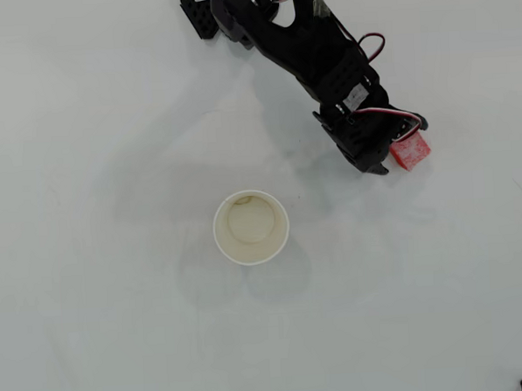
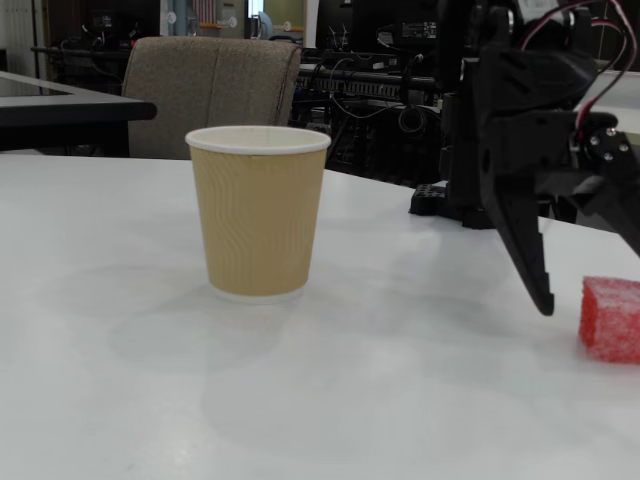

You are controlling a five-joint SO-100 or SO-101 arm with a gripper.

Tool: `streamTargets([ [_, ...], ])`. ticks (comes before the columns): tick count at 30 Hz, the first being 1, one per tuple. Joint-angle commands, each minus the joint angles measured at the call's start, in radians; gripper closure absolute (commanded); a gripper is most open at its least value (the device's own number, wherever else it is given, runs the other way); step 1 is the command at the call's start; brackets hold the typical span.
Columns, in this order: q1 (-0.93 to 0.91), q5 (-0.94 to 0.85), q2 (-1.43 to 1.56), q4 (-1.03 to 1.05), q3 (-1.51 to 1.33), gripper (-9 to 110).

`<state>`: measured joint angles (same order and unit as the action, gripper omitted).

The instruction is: Grasp a red cube and put it in the cup.

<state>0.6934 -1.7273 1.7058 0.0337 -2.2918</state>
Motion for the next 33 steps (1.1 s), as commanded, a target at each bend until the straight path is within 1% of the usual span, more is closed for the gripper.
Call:
streamTargets([
  [1, -0.015, 0.006, 0.009, -0.023, -0.009, 69],
  [13, -0.021, 0.008, 0.017, -0.031, -0.017, 71],
  [18, -0.021, 0.008, 0.017, -0.031, -0.015, 83],
  [22, -0.023, 0.008, 0.018, -0.029, -0.015, 85],
  [30, -0.025, 0.008, 0.023, -0.029, -0.011, 85],
  [33, -0.020, 0.008, 0.040, -0.021, -0.009, 75],
])
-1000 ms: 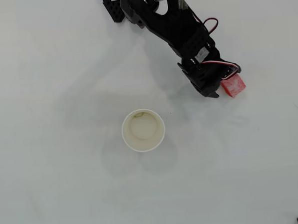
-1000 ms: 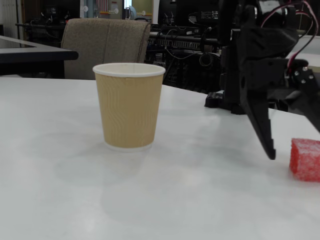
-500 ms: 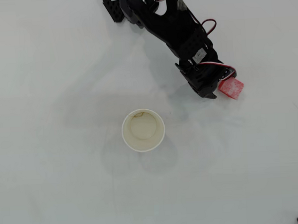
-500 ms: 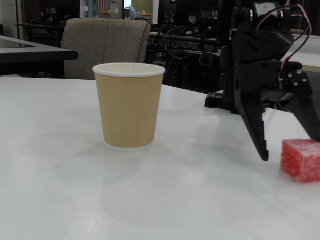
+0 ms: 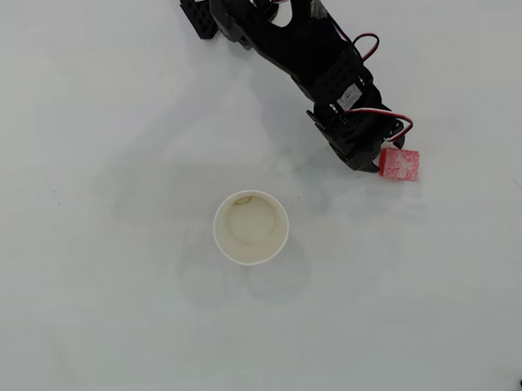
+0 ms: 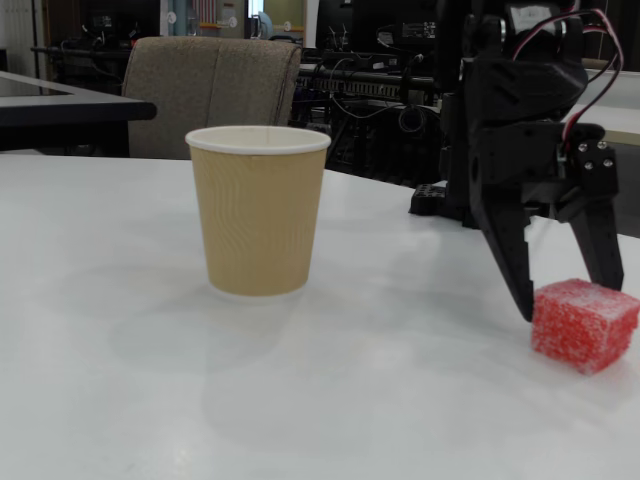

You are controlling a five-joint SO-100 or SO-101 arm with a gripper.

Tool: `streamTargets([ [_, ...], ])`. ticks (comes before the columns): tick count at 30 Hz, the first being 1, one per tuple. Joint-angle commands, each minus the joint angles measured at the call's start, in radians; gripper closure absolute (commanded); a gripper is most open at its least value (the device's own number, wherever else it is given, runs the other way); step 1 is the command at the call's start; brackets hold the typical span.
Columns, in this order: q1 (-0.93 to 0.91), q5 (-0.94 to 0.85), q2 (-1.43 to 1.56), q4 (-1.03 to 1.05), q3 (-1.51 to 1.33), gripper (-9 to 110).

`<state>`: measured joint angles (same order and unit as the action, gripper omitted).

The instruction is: Grasp a red cube and put it in the cup.

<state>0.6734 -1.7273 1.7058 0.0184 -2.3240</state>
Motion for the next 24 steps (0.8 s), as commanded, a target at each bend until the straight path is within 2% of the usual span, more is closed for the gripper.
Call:
streamTargets([
  [1, 0.003, 0.008, 0.048, -0.005, 0.023, 73],
  [8, 0.063, 0.000, 0.083, 0.003, 0.032, 63],
  [16, 0.110, 0.008, 0.078, -0.023, 0.078, 63],
  [24, 0.078, 0.011, -0.002, -0.026, 0.160, 64],
])
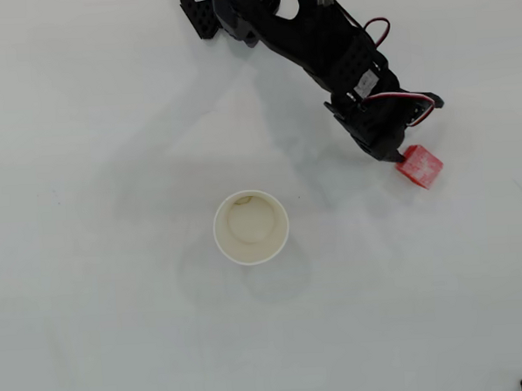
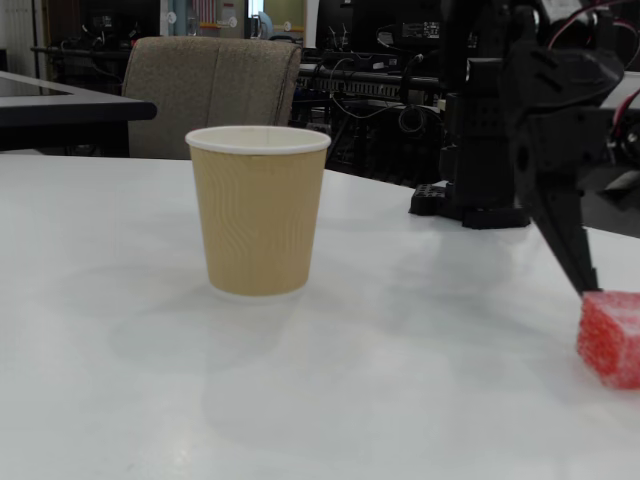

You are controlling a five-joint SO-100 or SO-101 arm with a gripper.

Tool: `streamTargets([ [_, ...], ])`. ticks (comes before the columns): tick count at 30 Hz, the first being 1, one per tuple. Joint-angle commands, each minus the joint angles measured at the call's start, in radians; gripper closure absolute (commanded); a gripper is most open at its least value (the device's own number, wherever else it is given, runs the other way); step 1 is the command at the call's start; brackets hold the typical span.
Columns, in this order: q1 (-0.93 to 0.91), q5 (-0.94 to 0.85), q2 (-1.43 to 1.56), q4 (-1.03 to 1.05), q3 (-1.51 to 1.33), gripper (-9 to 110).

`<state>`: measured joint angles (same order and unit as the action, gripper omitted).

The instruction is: Grasp a red cube and put it in the cup.

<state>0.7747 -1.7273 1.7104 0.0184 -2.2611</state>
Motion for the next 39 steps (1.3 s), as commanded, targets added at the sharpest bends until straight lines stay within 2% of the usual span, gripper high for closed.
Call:
streamTargets([
  [1, -0.029, 0.015, -0.017, -0.023, 0.110, 64],
  [21, -0.086, 0.021, -0.118, -0.041, 0.212, 64],
  [39, -0.048, 0.028, -0.149, -0.041, 0.241, 64],
])
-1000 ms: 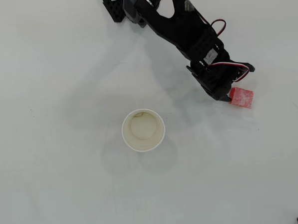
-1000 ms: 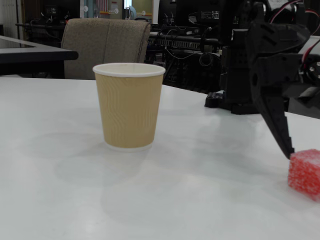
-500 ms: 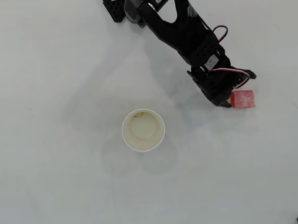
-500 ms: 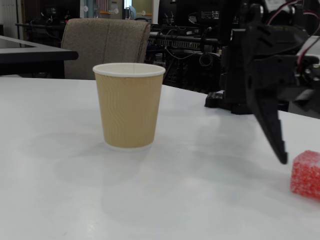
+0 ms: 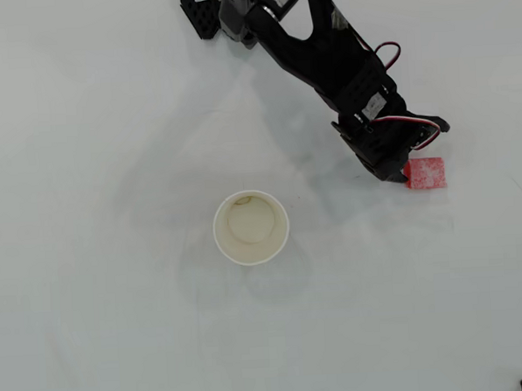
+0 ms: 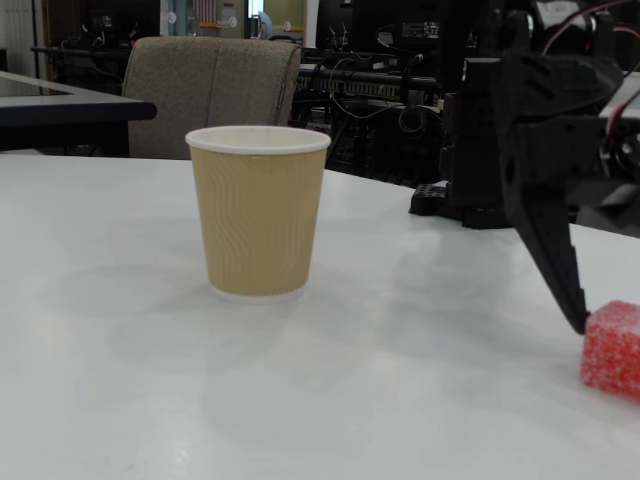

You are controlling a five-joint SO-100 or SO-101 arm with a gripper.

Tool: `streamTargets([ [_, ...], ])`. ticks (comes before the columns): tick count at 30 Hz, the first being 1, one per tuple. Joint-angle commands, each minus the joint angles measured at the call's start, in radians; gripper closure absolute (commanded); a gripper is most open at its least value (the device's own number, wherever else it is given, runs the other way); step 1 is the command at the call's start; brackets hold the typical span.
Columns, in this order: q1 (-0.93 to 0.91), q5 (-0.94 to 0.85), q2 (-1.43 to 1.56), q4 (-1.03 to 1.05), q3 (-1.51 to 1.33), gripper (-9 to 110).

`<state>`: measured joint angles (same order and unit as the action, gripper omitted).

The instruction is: Grasp a red cube and put it in the cup.

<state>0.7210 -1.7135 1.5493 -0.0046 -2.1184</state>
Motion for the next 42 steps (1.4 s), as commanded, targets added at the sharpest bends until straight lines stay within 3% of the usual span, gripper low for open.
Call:
streamTargets([
  [1, 0.006, 0.014, 0.008, -0.018, 0.103, 64],
  [42, -0.058, 0.044, -0.186, 0.029, 0.311, 66],
])
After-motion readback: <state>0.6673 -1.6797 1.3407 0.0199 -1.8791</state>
